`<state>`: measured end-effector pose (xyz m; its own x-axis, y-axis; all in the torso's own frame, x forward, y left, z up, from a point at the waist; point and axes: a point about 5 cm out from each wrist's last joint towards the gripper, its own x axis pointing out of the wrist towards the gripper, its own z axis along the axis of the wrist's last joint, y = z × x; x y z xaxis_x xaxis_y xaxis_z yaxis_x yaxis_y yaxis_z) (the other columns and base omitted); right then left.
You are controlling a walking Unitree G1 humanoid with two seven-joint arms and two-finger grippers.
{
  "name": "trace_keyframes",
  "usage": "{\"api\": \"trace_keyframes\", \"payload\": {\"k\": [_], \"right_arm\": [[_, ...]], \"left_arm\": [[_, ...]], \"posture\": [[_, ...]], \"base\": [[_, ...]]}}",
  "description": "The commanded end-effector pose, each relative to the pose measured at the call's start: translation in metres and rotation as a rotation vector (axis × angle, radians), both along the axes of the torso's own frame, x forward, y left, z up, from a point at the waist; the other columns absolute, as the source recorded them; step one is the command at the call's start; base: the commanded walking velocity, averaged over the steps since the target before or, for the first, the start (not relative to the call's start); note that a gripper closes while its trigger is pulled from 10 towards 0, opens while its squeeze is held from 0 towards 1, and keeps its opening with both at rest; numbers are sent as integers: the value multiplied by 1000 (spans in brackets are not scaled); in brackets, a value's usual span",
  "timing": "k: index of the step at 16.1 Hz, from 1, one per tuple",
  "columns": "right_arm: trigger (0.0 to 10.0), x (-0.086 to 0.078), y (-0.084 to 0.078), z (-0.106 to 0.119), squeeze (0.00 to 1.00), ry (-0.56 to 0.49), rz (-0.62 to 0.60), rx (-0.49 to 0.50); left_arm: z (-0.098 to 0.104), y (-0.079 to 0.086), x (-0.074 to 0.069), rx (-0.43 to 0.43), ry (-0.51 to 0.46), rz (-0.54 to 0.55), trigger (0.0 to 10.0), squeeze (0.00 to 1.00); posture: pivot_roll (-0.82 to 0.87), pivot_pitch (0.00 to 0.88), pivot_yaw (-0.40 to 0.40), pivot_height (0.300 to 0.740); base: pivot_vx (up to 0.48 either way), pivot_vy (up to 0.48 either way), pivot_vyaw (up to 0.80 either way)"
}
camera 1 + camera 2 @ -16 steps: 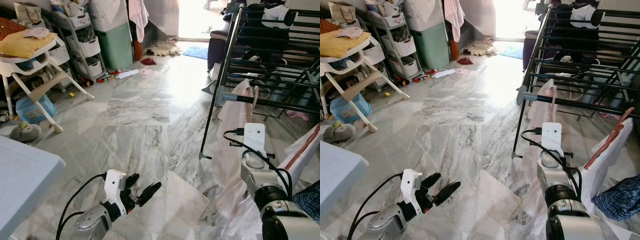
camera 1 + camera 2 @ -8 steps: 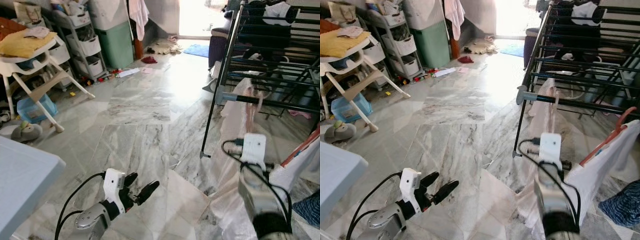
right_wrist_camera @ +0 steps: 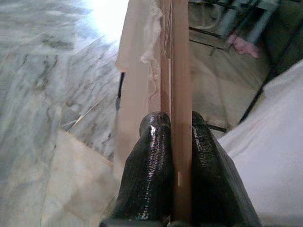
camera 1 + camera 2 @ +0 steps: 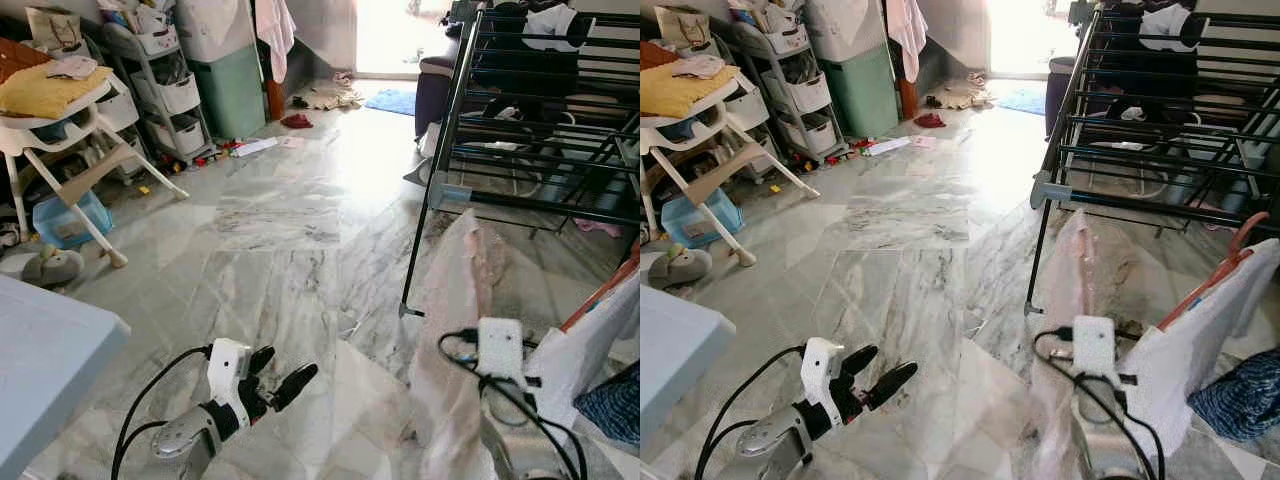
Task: Hang hanger
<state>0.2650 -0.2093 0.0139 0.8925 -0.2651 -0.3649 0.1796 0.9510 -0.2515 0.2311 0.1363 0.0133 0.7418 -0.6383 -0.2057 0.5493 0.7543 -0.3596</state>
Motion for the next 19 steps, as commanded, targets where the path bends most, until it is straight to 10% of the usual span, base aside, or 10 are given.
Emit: {"api": "trace_keyframes", "payload": {"k": [1, 6, 8, 9, 10, 12, 19], "right_arm": [[0, 1, 8, 2, 0, -10, 62, -7], [0, 2, 25, 10, 0, -38, 255, 8], [4275, 3, 30, 12, 0, -36, 286, 25], [4392, 4, 32, 12, 0, -40, 297, 33], [10000, 5, 35, 14, 0, -43, 320, 46], [10000, 6, 41, 17, 0, -44, 345, 63], [10000, 6, 41, 16, 0, -30, 351, 75]], "left_arm": [[0, 6, 2, 24, -15, 24, 10000, 0], [5, 15, 12, 195, -34, 249, 10000, 0], [4, 15, 11, 253, -33, 303, 10000, 0], [3, 16, 11, 284, -30, 325, 10000, 0], [4, 14, 11, 291, -20, 333, 10000, 0], [13, 12, 15, 199, 2, 324, 10000, 0], [17, 15, 21, 303, -30, 401, 10000, 0]], "posture": [[-79, 0, 71, 740], [-67, 0, 61, 740], [-66, 0, 60, 740], [-66, 0, 60, 740], [-62, 0, 52, 740], [-62, 0, 52, 740], [-69, 0, 52, 740]], "base": [[0, 0, 0], [0, 0, 0], [0, 0, 0], [0, 0, 0], [0, 0, 0], [0, 0, 0], [-34, 0, 0]]}}
